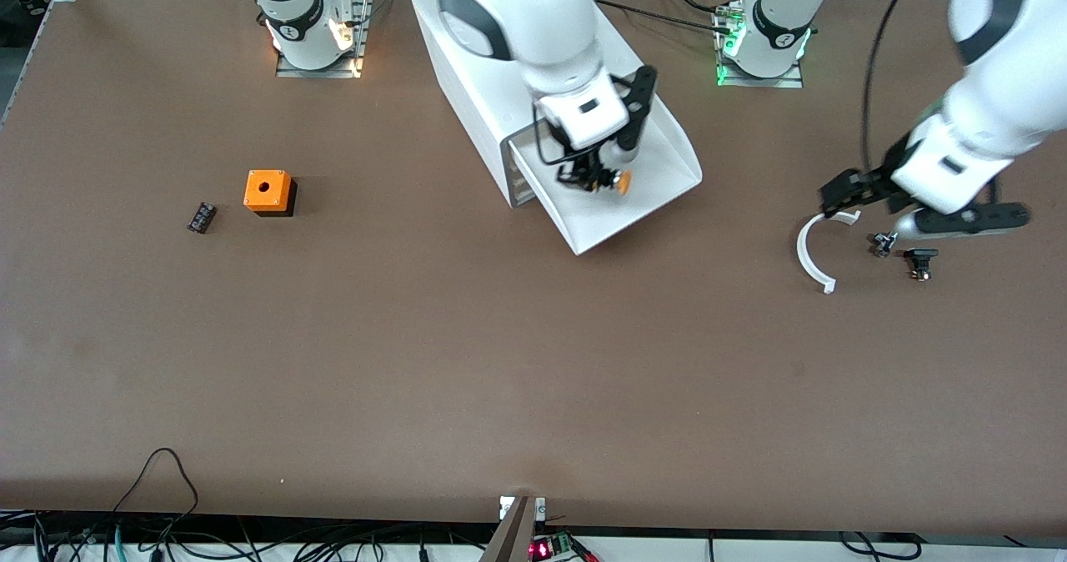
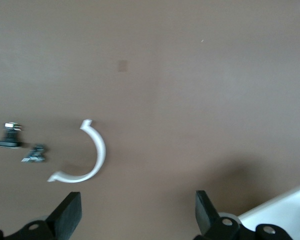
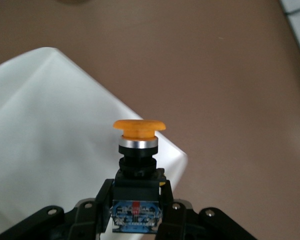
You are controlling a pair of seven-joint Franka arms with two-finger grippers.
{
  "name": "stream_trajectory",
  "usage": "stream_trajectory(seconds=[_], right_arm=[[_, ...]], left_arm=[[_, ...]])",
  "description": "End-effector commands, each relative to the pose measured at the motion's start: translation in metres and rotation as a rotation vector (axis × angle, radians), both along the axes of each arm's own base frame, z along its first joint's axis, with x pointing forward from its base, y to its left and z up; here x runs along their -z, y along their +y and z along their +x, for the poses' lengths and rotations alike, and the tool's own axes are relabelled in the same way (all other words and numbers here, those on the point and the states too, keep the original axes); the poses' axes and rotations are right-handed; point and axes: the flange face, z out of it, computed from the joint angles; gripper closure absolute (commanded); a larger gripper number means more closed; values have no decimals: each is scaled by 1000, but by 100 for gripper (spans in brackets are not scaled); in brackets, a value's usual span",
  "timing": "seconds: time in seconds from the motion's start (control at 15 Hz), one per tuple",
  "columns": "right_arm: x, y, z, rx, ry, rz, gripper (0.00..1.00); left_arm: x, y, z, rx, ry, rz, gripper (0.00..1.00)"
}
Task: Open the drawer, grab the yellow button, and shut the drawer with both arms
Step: 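Carry the button out with the right gripper while the left gripper pushes the drawer shut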
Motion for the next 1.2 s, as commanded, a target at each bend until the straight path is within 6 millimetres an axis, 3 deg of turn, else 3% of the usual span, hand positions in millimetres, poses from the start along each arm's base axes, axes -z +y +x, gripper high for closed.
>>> stream_trajectory(seconds=[0.0,0.13,0.27,0.4,0.67,0.87,1.13], right_arm=[[-11,-89,68,163,34,16,75],[-17,-151,100,271,30,-2,75],[-4,-216,124,423,45,-69,75],[21,-263,135,596,108,-144,74],[85,-320,142,934,209,-219,74],[133,-377,144,1023,252,-282,74],[199,-452,138,1073,186,-280,73]], left_arm=[[52,-54,-9,-137,-6,-8,0],[93,-95,-22,-228,-23,-26,0],[129,-125,-38,-305,-57,-57,0],[153,-148,-55,-340,-69,-76,0],[162,-195,-92,-412,-33,-77,0],[172,-221,-130,-358,-6,-55,0],[170,-266,-188,-325,46,-8,0]])
